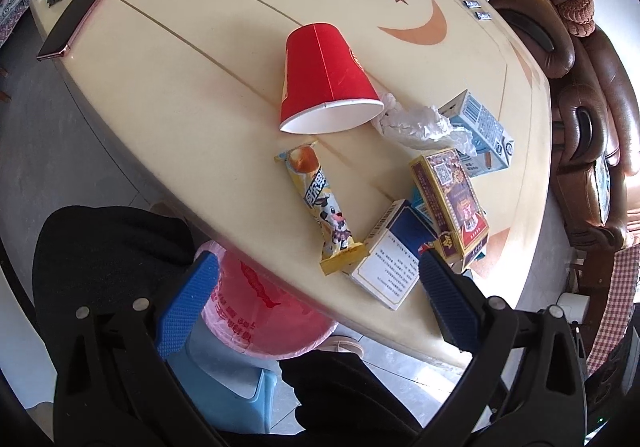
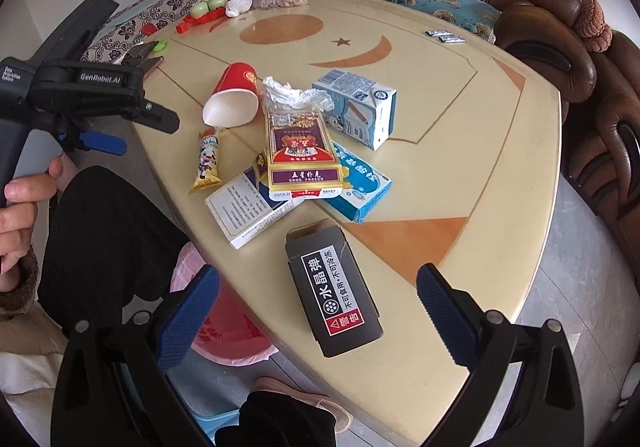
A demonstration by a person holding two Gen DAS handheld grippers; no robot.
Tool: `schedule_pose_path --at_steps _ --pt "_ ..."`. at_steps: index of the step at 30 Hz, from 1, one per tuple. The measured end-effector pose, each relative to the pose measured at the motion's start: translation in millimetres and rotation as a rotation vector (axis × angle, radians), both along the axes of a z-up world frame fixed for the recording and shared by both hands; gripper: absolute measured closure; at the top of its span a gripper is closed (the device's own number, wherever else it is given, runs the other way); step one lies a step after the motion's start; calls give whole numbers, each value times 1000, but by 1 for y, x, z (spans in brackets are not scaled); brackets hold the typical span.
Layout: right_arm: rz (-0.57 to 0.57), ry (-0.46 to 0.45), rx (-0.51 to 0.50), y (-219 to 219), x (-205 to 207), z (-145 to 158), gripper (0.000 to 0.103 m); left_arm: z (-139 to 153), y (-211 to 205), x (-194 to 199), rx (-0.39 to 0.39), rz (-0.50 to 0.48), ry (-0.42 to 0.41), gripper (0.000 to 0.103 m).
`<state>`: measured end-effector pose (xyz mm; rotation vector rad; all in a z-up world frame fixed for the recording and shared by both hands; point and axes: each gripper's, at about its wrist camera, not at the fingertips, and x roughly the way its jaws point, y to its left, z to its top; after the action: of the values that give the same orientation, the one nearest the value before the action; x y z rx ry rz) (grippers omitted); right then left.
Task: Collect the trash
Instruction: 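Grasp the ice-cream bar with the left tool while the right tool grasps the black box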
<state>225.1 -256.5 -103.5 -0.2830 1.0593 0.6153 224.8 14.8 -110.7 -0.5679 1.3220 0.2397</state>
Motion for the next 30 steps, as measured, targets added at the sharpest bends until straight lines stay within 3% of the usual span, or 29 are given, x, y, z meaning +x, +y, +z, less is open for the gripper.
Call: schedule_pose_path --at_steps 18,24,30 --pt "153 78 -143 31 30 -60 7 -72 6 52 1 96 132 5" --pt "181 102 -179 40 34 -73 17 -81 7 64 26 86 142 10" --pt "176 128 -201 42 36 -85 33 -79 6 72 83 76 141 29"
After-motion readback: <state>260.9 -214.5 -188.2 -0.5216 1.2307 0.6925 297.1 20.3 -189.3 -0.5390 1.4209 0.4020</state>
